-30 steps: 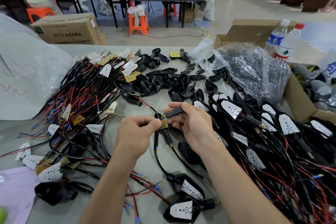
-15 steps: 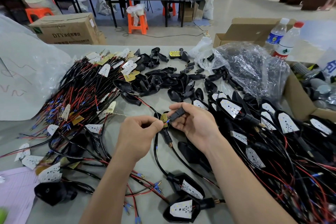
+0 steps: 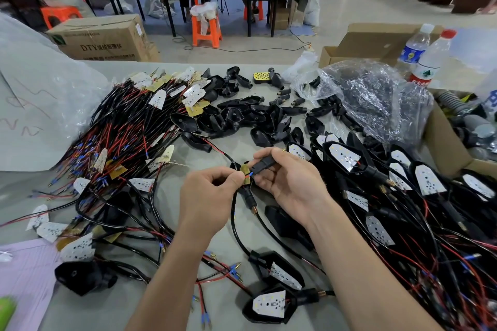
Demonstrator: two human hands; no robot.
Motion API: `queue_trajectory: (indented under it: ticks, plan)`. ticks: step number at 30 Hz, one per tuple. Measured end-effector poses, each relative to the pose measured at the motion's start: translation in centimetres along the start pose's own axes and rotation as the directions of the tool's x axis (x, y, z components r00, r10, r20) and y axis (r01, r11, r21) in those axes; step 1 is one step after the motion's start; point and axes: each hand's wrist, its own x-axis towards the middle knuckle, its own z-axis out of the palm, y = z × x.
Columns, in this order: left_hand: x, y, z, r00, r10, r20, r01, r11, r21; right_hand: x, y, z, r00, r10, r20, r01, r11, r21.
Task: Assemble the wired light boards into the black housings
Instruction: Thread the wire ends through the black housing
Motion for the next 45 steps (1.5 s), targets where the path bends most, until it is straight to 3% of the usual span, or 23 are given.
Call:
queue_trajectory:
  ticks: [7,12,17,23,25,31,36,38,42,45]
  plan:
    - [-0.8,0.3,0.9,0.987,0.008,-0.158,-0.016,0.999,-0.051,-0.3,0.1,0.6,0.999,0.013,0.04,-0.012,1.0,-0.025]
    - [-0.3,-0.1,0.0,1.0,0.005,-0.009,-0.008,0.943,-0.333,-0.5,-0.4,0.2,0.999,-0.012,0.029,0.012,1.0,0.013]
    - [0.5,-0.6,-0.7,0.996,0.003,0.084,0.019,0.965,-0.263,-0.8,-0.5,0.4,0.999,-0.039,-0.002,0.039,0.999,0.029]
    - [-0.4,0.3,0.7,0.98,0.1,-0.171,-0.113,0.991,-0.068,-0.9,-0.2,2.5,0.997,-0.068,-0.043,0.065,0.996,-0.067]
    - [-0.6,-0.1,0.8,0.975,0.079,-0.206,-0.104,0.988,-0.113,-1.0,-0.6,2.5,0.997,-0.073,-0.012,0.072,0.992,-0.101]
    - [0.2,-0.9,-0.9,1.0,-0.003,-0.029,-0.009,0.908,-0.418,-1.1,-0.9,1.9,0.997,-0.072,-0.016,0.072,0.997,-0.037]
    - [0.4,-0.8,0.0,0.996,0.049,-0.073,-0.066,0.965,-0.254,-1.2,-0.1,2.6,0.998,-0.069,-0.013,0.068,0.996,-0.064]
    - [0.3,-0.8,0.3,0.995,0.032,-0.097,-0.06,0.953,-0.296,-1.2,-0.3,2.7,0.998,-0.069,0.0,0.069,0.996,-0.049]
    - [0.3,-1.1,-0.4,0.996,-0.012,0.09,0.054,0.881,-0.47,-1.3,-1.1,2.4,0.997,-0.077,0.024,0.078,0.997,-0.018]
    - [0.1,-0.7,-0.3,0.991,-0.036,0.127,0.088,0.895,-0.436,-1.3,-0.8,2.5,0.997,-0.077,-0.012,0.077,0.997,-0.019]
